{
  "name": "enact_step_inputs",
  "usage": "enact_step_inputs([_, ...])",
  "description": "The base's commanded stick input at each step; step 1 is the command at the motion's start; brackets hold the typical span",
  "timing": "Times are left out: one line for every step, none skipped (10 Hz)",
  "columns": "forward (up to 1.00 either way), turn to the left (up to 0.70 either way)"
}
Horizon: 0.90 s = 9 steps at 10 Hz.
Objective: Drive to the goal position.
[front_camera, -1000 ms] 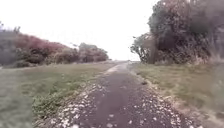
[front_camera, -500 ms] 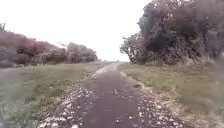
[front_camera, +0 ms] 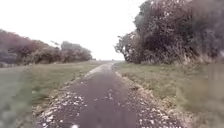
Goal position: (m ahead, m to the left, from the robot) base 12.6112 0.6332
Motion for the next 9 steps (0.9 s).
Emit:
enact_step_inputs([0.7,0.0])
enact_step_inputs([0.7,0.0])
enact_step_inputs([0.7,0.0])
enact_step_inputs([0.7,0.0])
enact_step_inputs([0.7,0.0])
enact_step_inputs([0.7,0.0])
enact_step_inputs([0.7,0.0])
enact_step_inputs([0.7,0.0])
enact_step_inputs([0.7,0.07])
